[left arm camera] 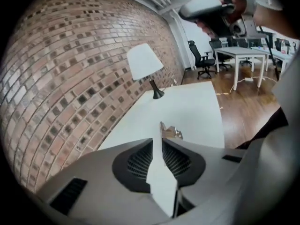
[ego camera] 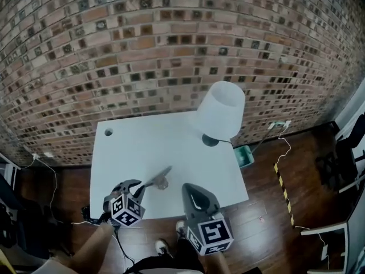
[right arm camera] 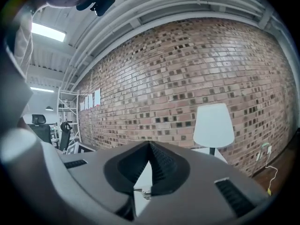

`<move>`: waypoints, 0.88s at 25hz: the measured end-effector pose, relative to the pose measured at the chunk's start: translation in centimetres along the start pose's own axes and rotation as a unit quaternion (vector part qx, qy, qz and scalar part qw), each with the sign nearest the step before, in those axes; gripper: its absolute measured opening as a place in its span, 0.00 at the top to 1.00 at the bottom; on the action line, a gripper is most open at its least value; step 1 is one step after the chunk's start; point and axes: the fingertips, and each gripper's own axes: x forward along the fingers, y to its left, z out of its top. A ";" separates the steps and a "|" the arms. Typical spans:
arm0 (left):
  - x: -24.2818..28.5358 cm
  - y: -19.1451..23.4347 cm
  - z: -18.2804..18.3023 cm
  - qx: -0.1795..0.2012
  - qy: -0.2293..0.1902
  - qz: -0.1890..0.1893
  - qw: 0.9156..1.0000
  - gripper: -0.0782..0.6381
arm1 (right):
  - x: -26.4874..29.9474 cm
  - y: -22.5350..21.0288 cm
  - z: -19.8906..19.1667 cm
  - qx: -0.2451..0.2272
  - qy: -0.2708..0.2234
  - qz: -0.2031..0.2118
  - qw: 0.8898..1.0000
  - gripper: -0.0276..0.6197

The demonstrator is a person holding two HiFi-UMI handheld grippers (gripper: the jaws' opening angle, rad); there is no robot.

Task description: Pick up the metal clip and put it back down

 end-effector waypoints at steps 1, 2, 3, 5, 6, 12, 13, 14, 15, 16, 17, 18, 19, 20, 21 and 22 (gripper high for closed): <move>1.3 -0.2 -0.5 0.008 0.013 -0.004 1.000 0.78 | 0.5 -0.5 -0.6 0.004 0.006 -0.001 1.000 0.97; 2.6 -0.6 -1.1 0.016 0.025 -0.010 0.999 0.78 | 1.0 -1.0 -1.2 0.007 0.015 -0.001 1.000 0.97; 3.8 -1.0 -1.7 0.026 0.038 -0.017 0.999 0.77 | 1.5 -1.4 -1.9 0.008 0.024 0.001 1.000 0.97; 6.0 -1.8 -2.4 0.053 0.060 -0.031 0.996 0.76 | 2.5 -1.8 -2.8 0.011 0.044 0.013 0.999 0.97; 7.1 -2.2 -2.9 0.071 0.072 -0.038 0.994 0.76 | 2.9 -1.9 -3.2 0.015 0.054 0.020 0.998 0.97; 11.4 -3.8 -5.4 0.104 0.123 -0.049 0.986 0.76 | 5.0 -3.9 -5.8 0.038 0.074 0.033 0.996 0.97; 11.9 -3.8 -5.5 0.097 0.126 -0.047 0.986 0.76 | 5.3 -4.4 -6.4 0.038 0.076 0.034 0.996 0.97; 12.2 -3.6 -5.5 0.093 0.127 -0.043 0.987 0.76 | 5.6 -4.7 -6.9 0.041 0.079 0.035 0.995 0.97; 12.4 -3.5 -5.5 0.091 0.128 -0.038 0.987 0.76 | 5.8 -5.0 -7.3 0.048 0.083 0.037 0.995 0.97; 12.5 -3.4 -5.5 0.092 0.130 -0.036 0.987 0.76 | 6.0 -5.2 -7.7 0.056 0.086 0.038 0.994 0.97; 12.6 -3.5 -5.6 0.094 0.132 -0.037 0.986 0.76 | 6.1 -5.4 -7.9 0.063 0.087 0.040 0.993 0.97; 12.7 -3.5 -5.6 0.099 0.136 -0.037 0.985 0.76 | 6.3 -5.6 -8.1 0.067 0.088 0.041 0.993 0.97; 12.8 -3.4 -5.7 0.105 0.139 -0.035 0.984 0.76 | 6.5 -5.8 -8.3 0.066 0.088 0.041 0.993 0.97; 12.9 -3.2 -5.6 0.113 0.143 -0.030 0.983 0.76 | 6.7 -6.0 -8.4 0.065 0.086 0.043 0.993 0.97; 13.1 -2.9 -5.7 0.119 0.147 -0.026 0.982 0.76 | 6.9 -6.1 -8.5 0.067 0.085 0.044 0.993 0.97; 13.3 -2.8 -5.8 0.122 0.150 -0.024 0.981 0.76 | 7.1 -6.3 -8.5 0.070 0.086 0.045 0.993 0.97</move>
